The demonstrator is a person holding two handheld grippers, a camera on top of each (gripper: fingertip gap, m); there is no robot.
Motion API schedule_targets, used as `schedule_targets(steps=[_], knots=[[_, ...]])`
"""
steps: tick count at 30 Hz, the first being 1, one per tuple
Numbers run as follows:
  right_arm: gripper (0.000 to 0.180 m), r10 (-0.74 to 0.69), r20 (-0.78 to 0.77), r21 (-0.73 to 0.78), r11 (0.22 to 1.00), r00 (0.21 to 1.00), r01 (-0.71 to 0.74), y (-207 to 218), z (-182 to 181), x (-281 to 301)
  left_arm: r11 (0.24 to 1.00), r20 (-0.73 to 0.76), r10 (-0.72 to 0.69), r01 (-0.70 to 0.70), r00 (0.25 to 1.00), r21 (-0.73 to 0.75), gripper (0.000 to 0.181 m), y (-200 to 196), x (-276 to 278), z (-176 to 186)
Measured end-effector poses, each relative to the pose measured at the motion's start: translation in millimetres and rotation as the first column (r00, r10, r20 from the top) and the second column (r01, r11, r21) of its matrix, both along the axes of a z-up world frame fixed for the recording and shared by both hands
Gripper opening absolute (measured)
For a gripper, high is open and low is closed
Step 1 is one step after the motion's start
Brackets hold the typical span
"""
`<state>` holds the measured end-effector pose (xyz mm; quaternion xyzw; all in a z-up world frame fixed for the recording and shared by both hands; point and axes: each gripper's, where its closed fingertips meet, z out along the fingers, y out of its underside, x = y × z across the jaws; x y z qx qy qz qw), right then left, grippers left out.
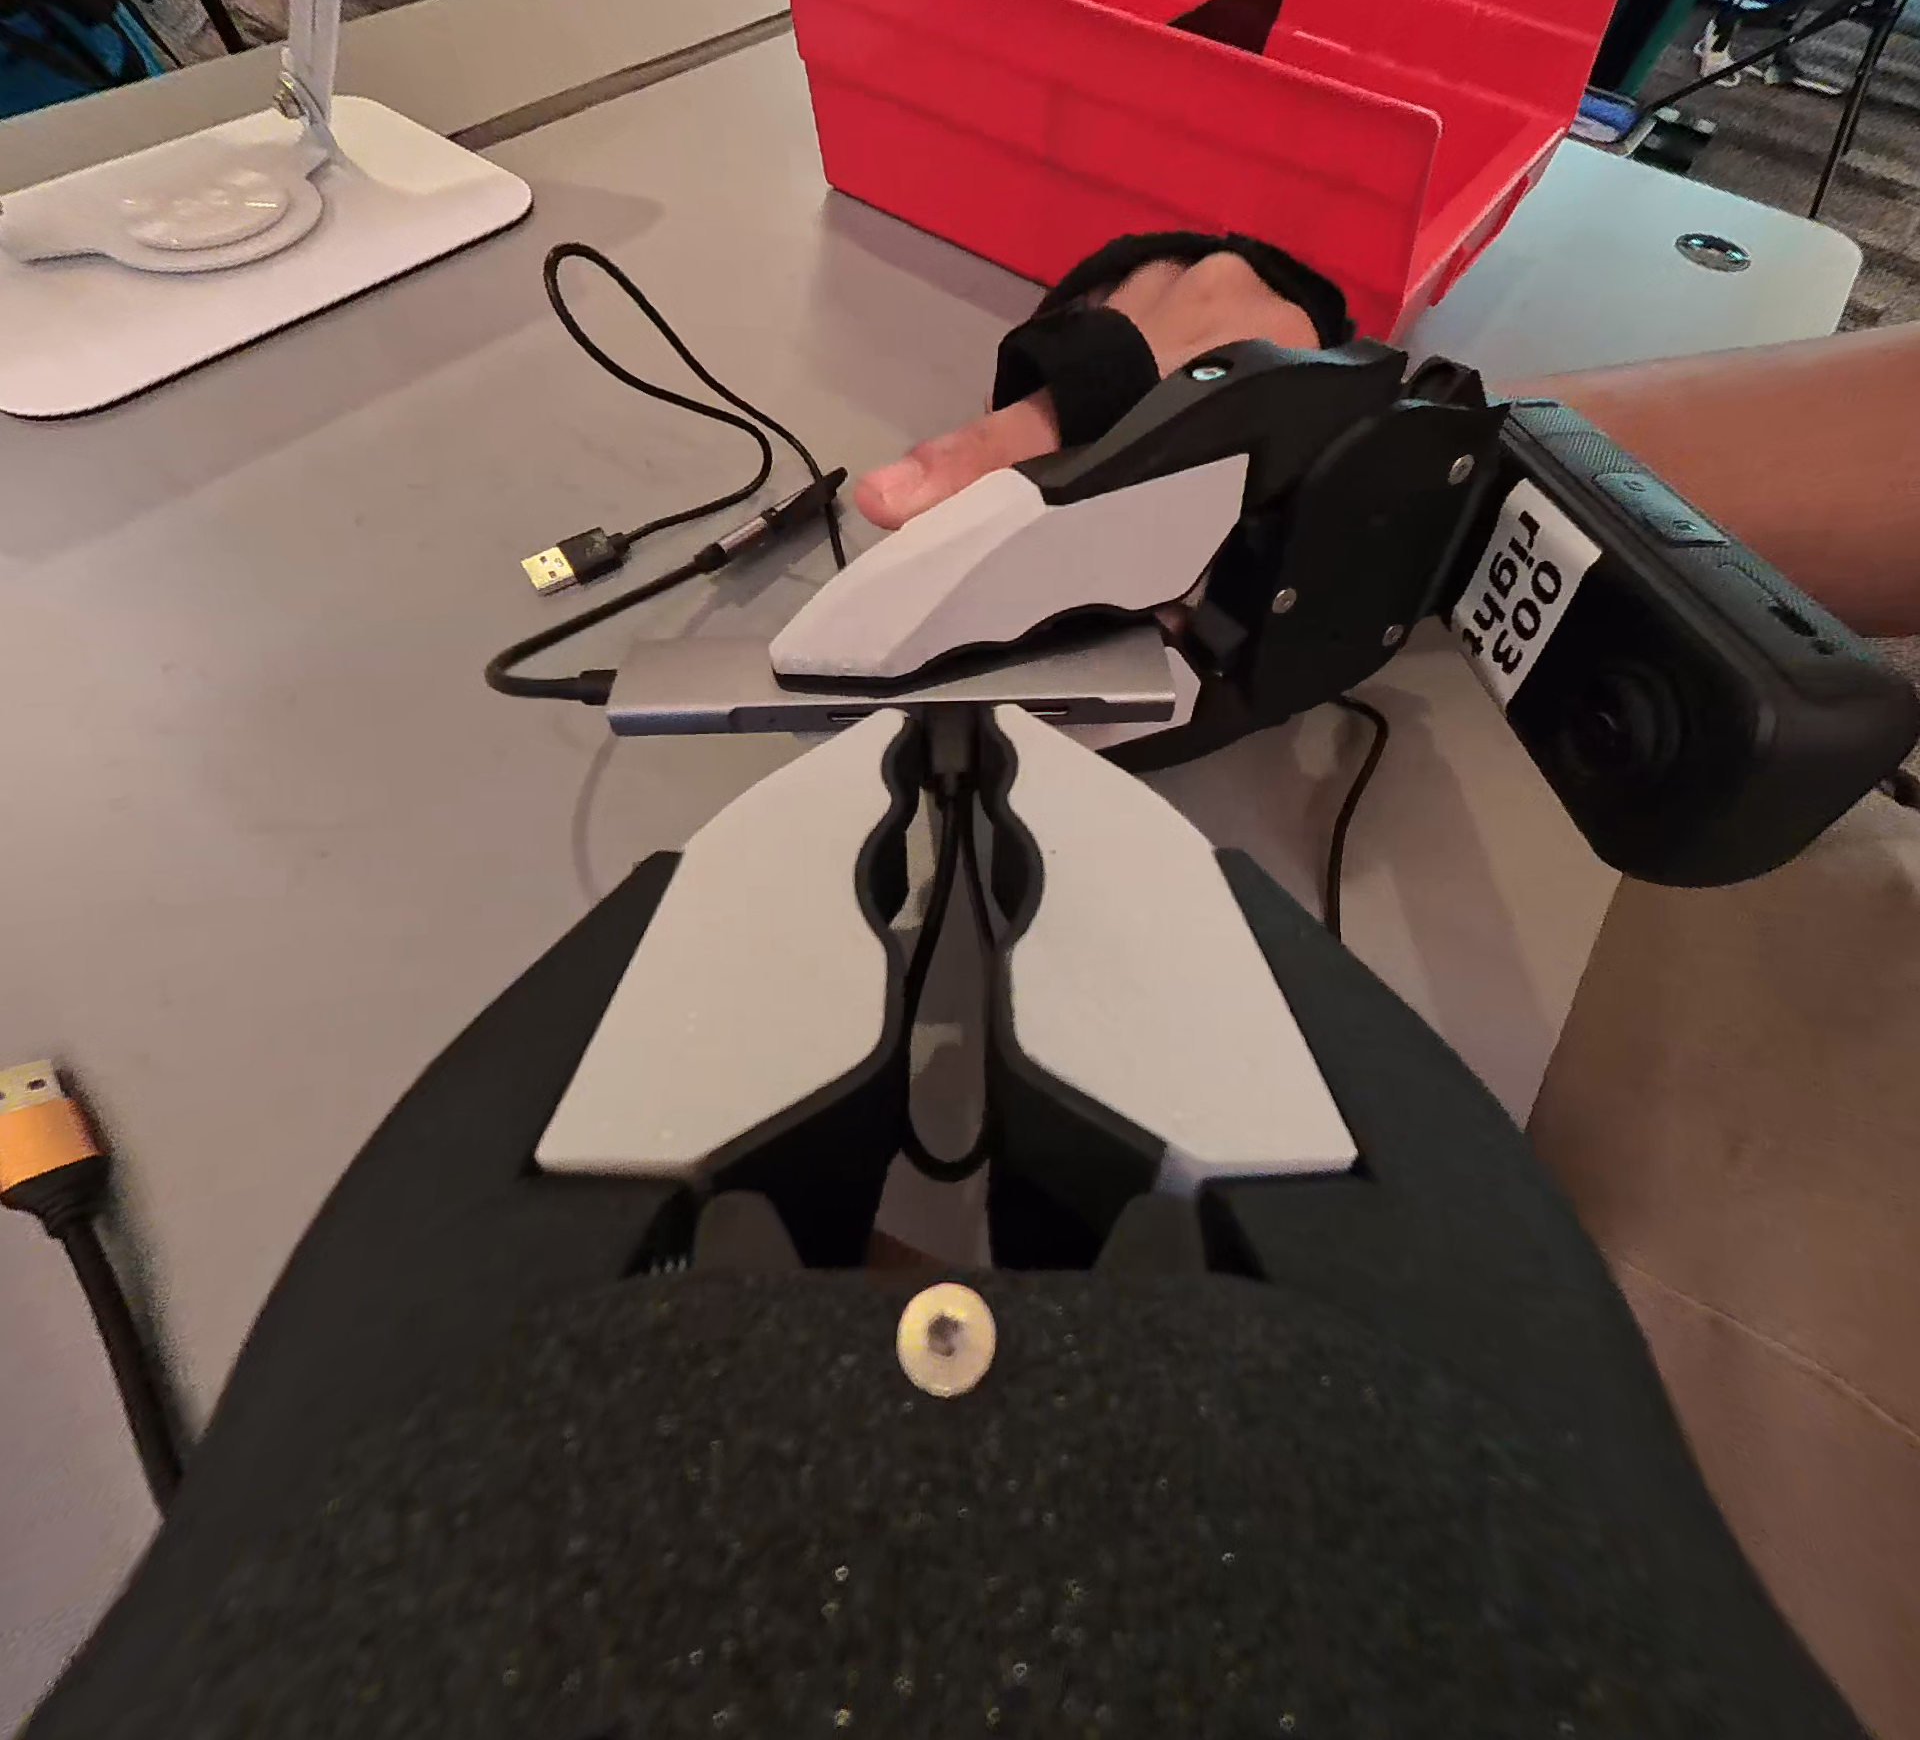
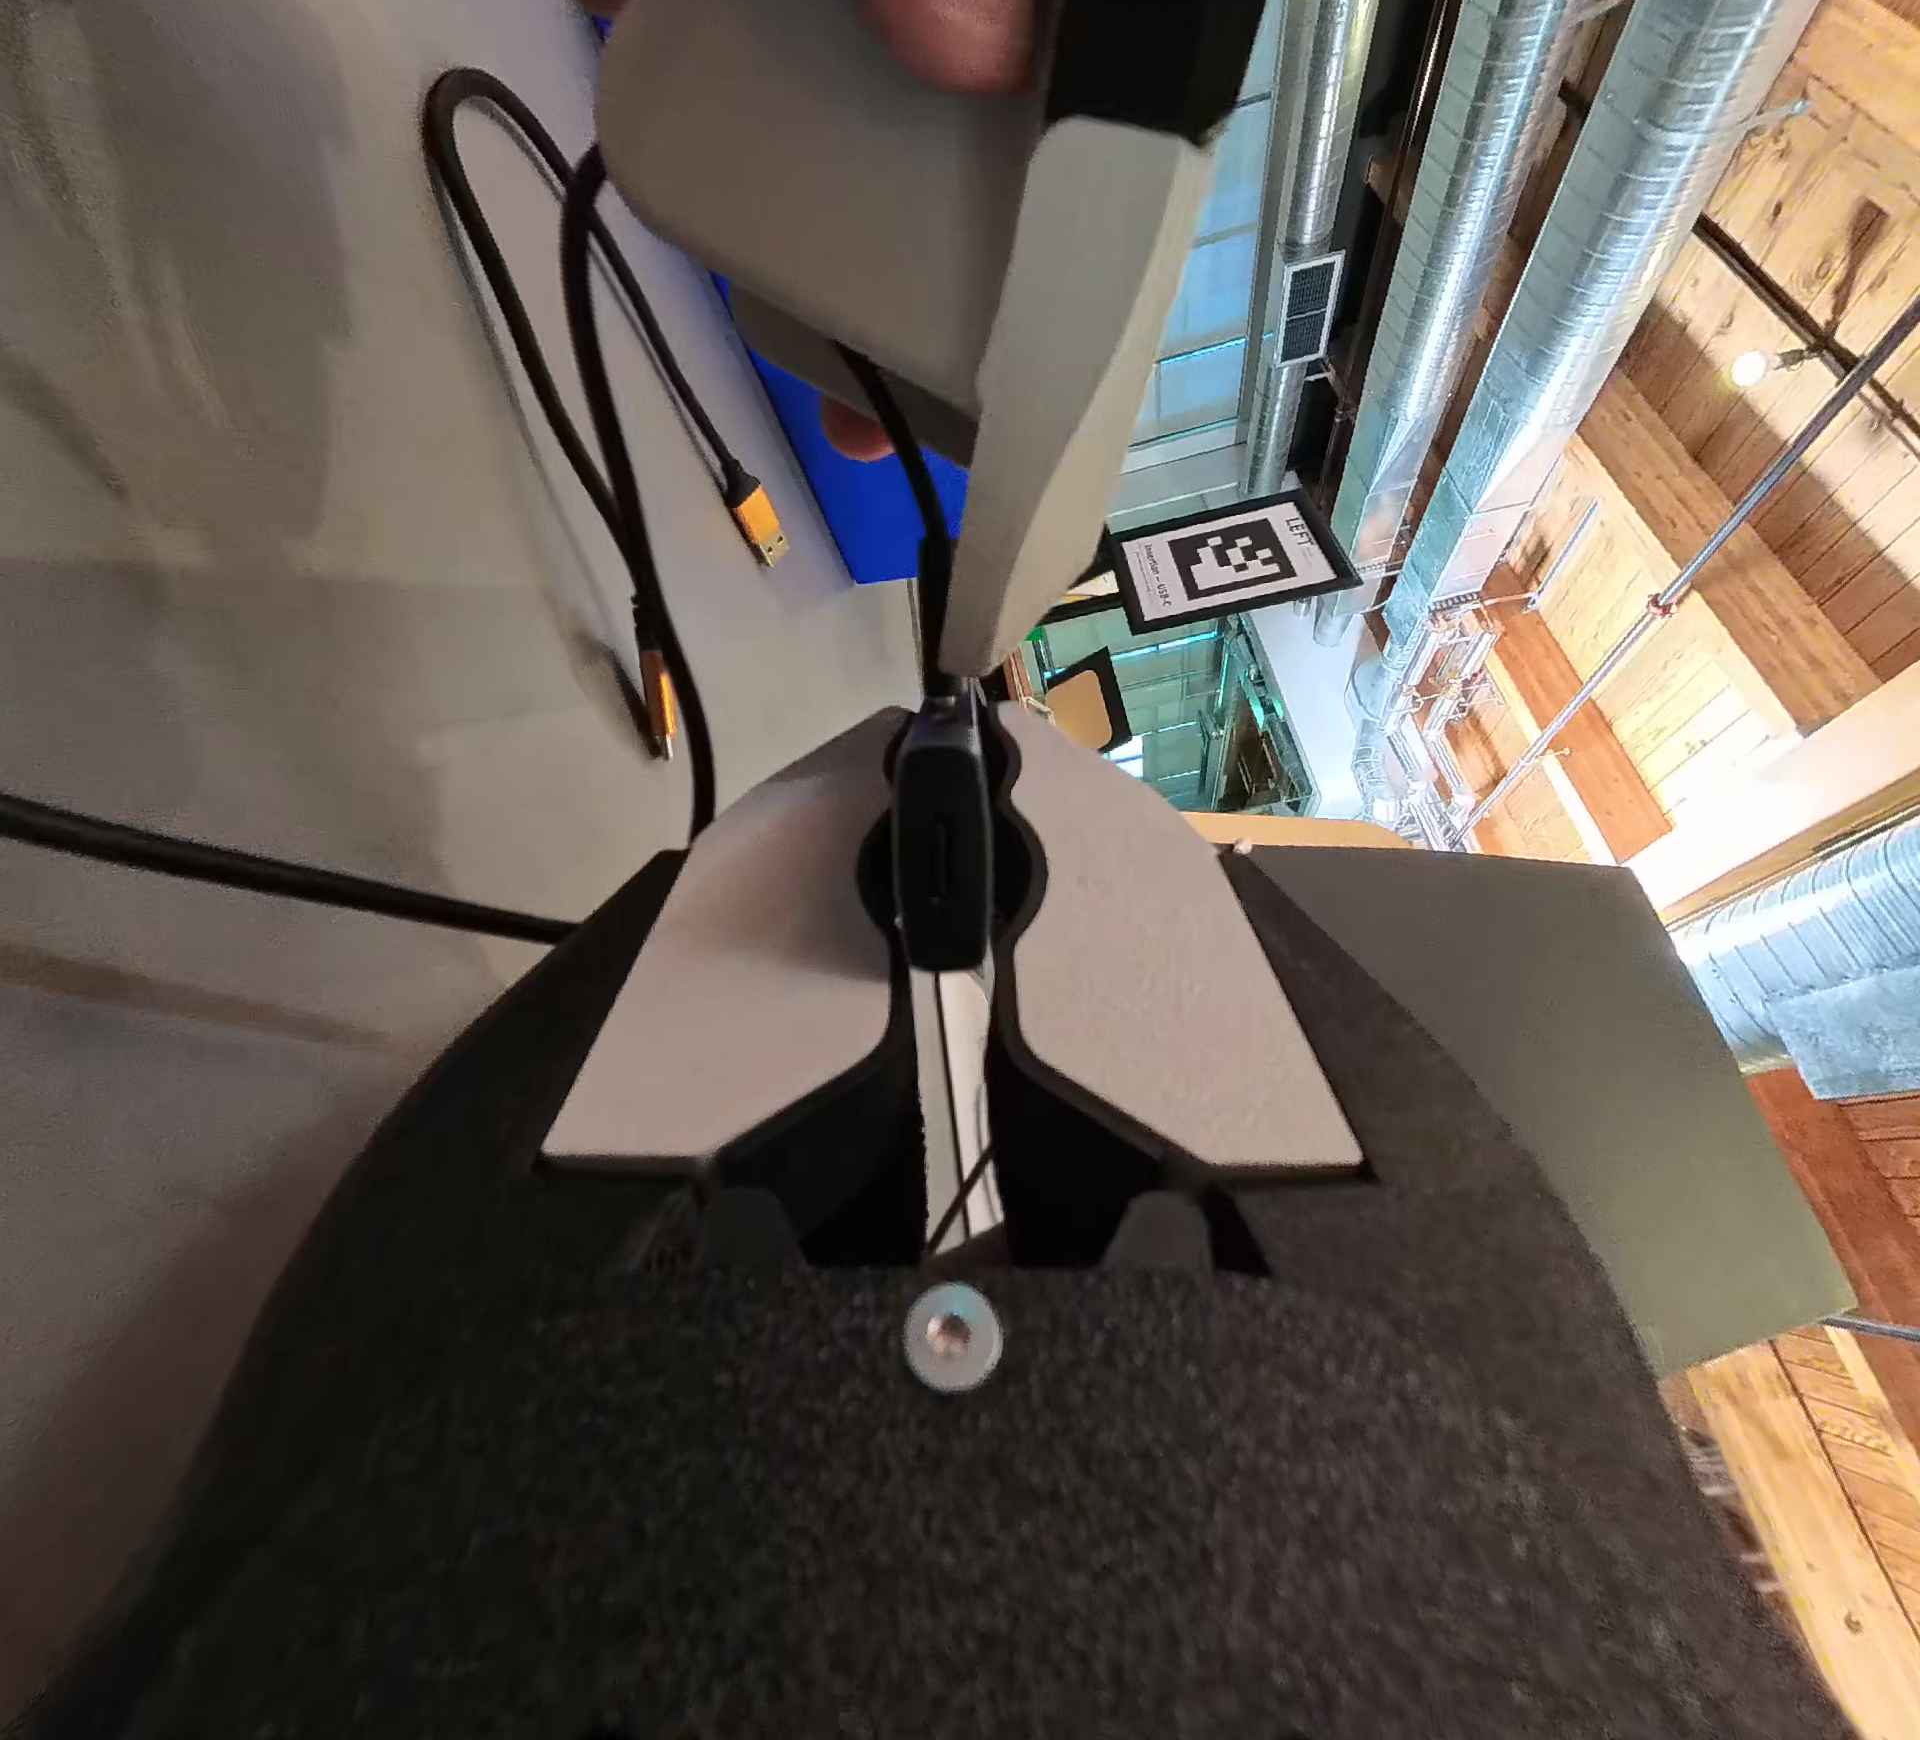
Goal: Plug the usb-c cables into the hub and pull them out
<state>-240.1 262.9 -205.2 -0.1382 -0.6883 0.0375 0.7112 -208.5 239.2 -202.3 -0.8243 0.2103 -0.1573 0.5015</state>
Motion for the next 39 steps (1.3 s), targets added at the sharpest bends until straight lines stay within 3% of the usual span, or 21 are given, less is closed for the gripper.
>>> schedule_targets(steps=[4, 6, 15, 25, 39], knots=[[0.009, -0.005, -0.014, -0.011, 1.0, 1.0, 0.005, 0, 3, 1, 1.0, -0.011, 0.017, -0.017, 1.0, -0.003, 0.019, 0, 0, -3], [0.009, -0.007, -0.017, -0.014, 1.0, 1.0, 0.007, 0, 4, 1, 1.0, -0.015, 0.018, -0.018, 1.0, 0.014, 0.011, 1, 0, -2], [0.01, 0.039, -0.057, -0.008, 0.999, 0.998, -0.039, -6, 13, 6, 0.998, -0.076, 0.013, -0.008, 0.997, 0.058, 0.01, -6, 3, 5], [0.015, -0.114, 0.033, -0.027, 0.993, 0.993, 0.115, -1, 6, 0, 0.981, -0.144, 0.176, -0.162, 0.974, 0.103, 0.01, 5, -19, 4], [0.01, -0.162, 0.019, 0.044, 0.986, 0.987, 0.161, 4, 5, 1, 0.985, -0.136, 0.166, -0.159, 0.977, 0.065, 0.01, 6, -20, -2]])
